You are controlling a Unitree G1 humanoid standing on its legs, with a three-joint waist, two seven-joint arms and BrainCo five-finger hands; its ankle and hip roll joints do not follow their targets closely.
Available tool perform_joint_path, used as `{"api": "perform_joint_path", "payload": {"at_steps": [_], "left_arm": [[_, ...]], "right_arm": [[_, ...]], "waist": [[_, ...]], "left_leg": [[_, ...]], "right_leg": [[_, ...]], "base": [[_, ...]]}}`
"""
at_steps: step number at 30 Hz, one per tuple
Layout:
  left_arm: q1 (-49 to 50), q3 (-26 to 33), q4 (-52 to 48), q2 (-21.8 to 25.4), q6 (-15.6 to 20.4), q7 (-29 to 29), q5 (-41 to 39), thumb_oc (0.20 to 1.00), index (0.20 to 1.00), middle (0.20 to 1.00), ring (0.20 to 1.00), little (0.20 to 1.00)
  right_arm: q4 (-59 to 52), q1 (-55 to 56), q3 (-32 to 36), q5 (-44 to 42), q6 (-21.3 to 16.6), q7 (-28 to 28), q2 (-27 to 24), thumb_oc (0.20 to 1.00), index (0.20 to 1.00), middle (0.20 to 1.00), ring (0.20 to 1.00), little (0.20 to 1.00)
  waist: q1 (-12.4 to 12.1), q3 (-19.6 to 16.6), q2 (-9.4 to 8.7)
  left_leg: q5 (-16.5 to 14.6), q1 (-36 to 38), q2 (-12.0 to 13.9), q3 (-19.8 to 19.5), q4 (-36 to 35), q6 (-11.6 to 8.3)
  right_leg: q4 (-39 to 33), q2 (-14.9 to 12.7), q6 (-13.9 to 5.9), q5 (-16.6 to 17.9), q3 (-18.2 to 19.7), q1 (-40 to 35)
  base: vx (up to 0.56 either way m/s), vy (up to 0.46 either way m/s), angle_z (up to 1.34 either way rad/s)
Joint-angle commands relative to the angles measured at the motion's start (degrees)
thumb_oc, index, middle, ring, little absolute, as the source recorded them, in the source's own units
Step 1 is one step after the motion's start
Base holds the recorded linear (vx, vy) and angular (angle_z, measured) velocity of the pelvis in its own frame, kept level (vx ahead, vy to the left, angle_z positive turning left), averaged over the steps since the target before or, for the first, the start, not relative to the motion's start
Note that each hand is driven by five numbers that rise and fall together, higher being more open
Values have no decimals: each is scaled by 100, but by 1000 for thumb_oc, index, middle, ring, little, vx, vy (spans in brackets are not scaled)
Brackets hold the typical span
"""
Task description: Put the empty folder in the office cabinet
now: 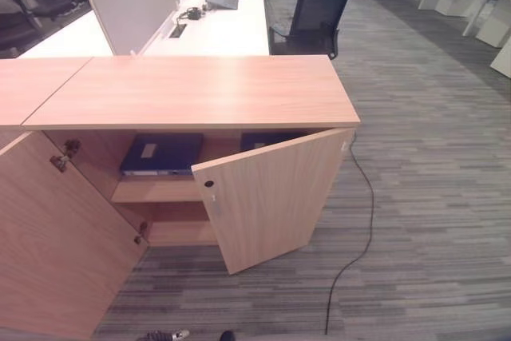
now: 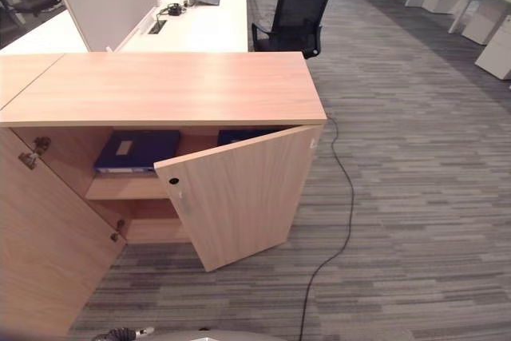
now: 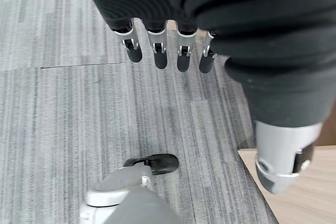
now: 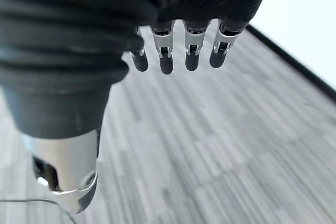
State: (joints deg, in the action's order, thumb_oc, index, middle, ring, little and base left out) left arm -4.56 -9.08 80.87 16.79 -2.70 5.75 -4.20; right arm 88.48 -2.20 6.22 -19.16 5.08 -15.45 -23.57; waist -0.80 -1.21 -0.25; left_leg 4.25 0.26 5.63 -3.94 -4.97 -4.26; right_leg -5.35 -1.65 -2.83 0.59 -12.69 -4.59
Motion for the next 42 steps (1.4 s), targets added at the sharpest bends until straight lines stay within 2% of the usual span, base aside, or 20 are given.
{"api": "perform_joint_path", "payload": {"at_steps": [1, 4, 5, 6, 7, 10, 12, 14, 20, 22, 27, 28, 29, 32, 34, 36, 38, 40, 41, 42], "left_arm": [[-224, 218, 315, 276, -29, 7, -43, 1000, 1000, 1000, 1000, 1000], [-285, 148, 201, 207, 43, 2, -113, 1000, 1000, 1000, 1000, 1000], [-331, 119, 148, 199, 79, 20, -166, 1000, 1000, 1000, 1000, 1000], [-408, 47, 69, 165, 155, 35, -225, 1000, 1000, 1000, 1000, 1000], [-432, 11, -14, 147, 180, 18, -268, 1000, 1000, 1000, 1000, 1000], [-575, -159, -297, 63, 271, 2, -310, 1000, 1000, 1000, 1000, 1000], [-627, -314, -569, -56, 356, 120, -208, 1000, 1000, 1000, 1000, 1000], [-589, -309, -585, -126, 315, 38, -236, 1000, 1000, 1000, 1000, 1000], [-482, -246, -624, -150, 365, 32, -156, 1000, 1000, 1000, 1000, 1000], [-351, -408, -999, -345, 402, 38, -95, 1000, 1000, 1000, 1000, 1000], [-134, -297, -1366, -373, 464, 50, -284, 1000, 1000, 1000, 1000, 1000], [-130, -296, -1369, -372, 462, 50, -284, 1000, 1000, 1000, 1000, 1000], [-59, -242, -1506, -341, 490, 60, -323, 1000, 1000, 1000, 1000, 1000], [105, -169, -1944, -242, 509, 52, -372, 1000, 1000, 1000, 1000, 1000], [207, -78, -2251, -143, 498, 87, -370, 1000, 1000, 1000, 1000, 1000], [262, -23, -2492, -48, 494, 94, -438, 1000, 1000, 1000, 1000, 1000], [267, 53, -2751, 44, 578, 168, -548, 1000, 1000, 1000, 1000, 1000], [253, 103, -2941, 162, 622, 224, -559, 1000, 1000, 1000, 1000, 1000], [147, 192, -3166, 328, 697, 290, -542, 1000, 1000, 1000, 1000, 1000], [43, 199, -3265, 417, 734, 325, -560, 1000, 1000, 1000, 1000, 1000]], "right_arm": [[385, -248, -119, -215, 27, 235, 495, 1000, 1000, 1000, 1000, 1000], [355, -200, -249, -193, 15, 294, 755, 1000, 1000, 1000, 1000, 1000], [334, -207, -277, -184, -1, 308, 813, 1000, 1000, 1000, 1000, 1000], [305, -226, -263, -193, -37, 324, 810, 1000, 1000, 1000, 1000, 1000], [288, -269, -259, -212, -40, 315, 790, 1000, 1000, 1000, 1000, 1000], [375, -451, -213, -375, -28, 393, 793, 1000, 1000, 1000, 1000, 1000], [304, -628, -274, -438, -44, 410, 897, 1000, 1000, 1000, 1000, 1000], [273, -649, -400, -273, -51, 375, 902, 1000, 1000, 1000, 1000, 1000], [58, -673, -693, 296, 19, 460, 895, 1000, 1000, 1000, 1000, 1000], [-52, -773, -790, 399, 13, 431, 870, 1000, 1000, 1000, 1000, 1000], [-169, -909, -912, 525, 22, 468, 919, 1000, 1000, 1000, 1000, 1000], [-169, -907, -913, 525, 23, 468, 920, 1000, 1000, 1000, 1000, 1000], [-177, -889, -863, 599, 35, 490, 899, 1000, 1000, 1000, 1000, 1000], [-189, -808, -715, 707, 62, 539, 836, 1000, 1000, 1000, 1000, 1000], [-210, -764, -597, 760, 83, 562, 780, 1000, 1000, 1000, 1000, 1000], [-246, -664, -463, 746, 102, 568, 734, 1000, 1000, 1000, 1000, 1000], [-243, -559, -338, 658, 62, 559, 726, 1000, 1000, 1000, 1000, 1000], [-240, -490, -298, 619, 56, 596, 742, 1000, 1000, 1000, 1000, 1000], [-233, -489, -309, 557, 42, 618, 792, 1000, 1000, 1000, 1000, 1000], [-245, -503, -310, 489, 33, 613, 808, 1000, 1000, 1000, 1000, 1000]], "waist": [[-86, -12, -309], [-71, 84, -306], [-68, 189, -326], [-55, 345, -344], [-28, 427, -318], [111, 454, -178], [180, 389, -136], [137, 306, -114], [-15, 143, -113], [-152, 153, -146], [-376, 59, -137], [-369, 60, -138], [-483, -13, -95], [-540, -14, 8], [-470, 68, 85], [-320, 212, 153], [-197, 309, 250], [-68, 345, 330], [105, 430, 335], [188, 492, 307]], "left_leg": [[-471, -24, 70, -102, 41, -42], [-445, -211, 105, -159, 212, -95], [-473, -479, 49, -167, 554, -122], [-461, -835, 11, 79, 977, -158], [-438, -1122, 43, 421, 1293, -147], [-277, -1340, 607, 2250, 1570, -85], [-61, -1366, 1023, 3627, 1736, -54], [-1, -1256, 1033, 3849, 1546, -17], [41, -1181, 774, 3756, 1253, 70], [-25, -1174, 636, 3656, 1160, 147], [-139, -944, 123, 3356, 566, 318], [-133, -936, 115, 3351, 553, 320], [-211, -815, -106, 3202, 405, 388], [-354, -434, -510, 2891, 71, 559], [-595, -206, -799, 2641, -3, 747], [-796, -60, -1028, 2344, -3, 927], [-790, -43, -1014, 1983, -3, 897], [-734, -22, -965, 1619, -3, 803], [-752, 109, -866, 1287, -3, 658], [-657, 74, -860, 1217, -3, 651]], "right_leg": [[35, 5, -103, -528, -83, 122], [53, 41, -44, -581, -152, 128], [66, 8, -21, -589, -237, 136], [78, -55, 2, -611, -394, 127], [83, -95, 15, -606, -514, 146], [40, -110, 32, -687, -930, 64], [41, -91, 162, -763, -1341, -41], [39, -44, 203, -835, -1474, -131], [52, -133, 188, -890, -1683, -279], [57, -197, 158, -892, -1775, -308], [113, -367, 32, -907, -1991, -409], [115, -371, 28, -909, -1998, -414], [318, -513, -26, -957, -2148, -466], [1425, -1054, -200, -991, -2460, -359], [2507, -1683, -475, -411, -2502, -161], [3615, -2242, -719, 262, -2220, 166], [3731, -2288, -607, 89, -1763, 562], [3365, -1969, -436, -265, -1090, 936], [2544, -1309, -347, -570, -270, 1195], [2169, -1034, -318, -382, -43, 1379]], "base": [[0, -90, 16], [-46, -53, 29], [-183, -35, 30], [-220, 9, 60], [-142, 2, 85], [-62, -14, 140], [25, -51, 129], [74, -10, 115], [98, 64, 36], [106, 85, 38], [99, 97, 37], [168, 146, 31], [202, 185, 40], [219, 261, 63], [170, 319, 79], [106, 262, 100], [15, -17, 128], [115, -210, 154], [130, -300, 146], [149, -322, 111]]}}
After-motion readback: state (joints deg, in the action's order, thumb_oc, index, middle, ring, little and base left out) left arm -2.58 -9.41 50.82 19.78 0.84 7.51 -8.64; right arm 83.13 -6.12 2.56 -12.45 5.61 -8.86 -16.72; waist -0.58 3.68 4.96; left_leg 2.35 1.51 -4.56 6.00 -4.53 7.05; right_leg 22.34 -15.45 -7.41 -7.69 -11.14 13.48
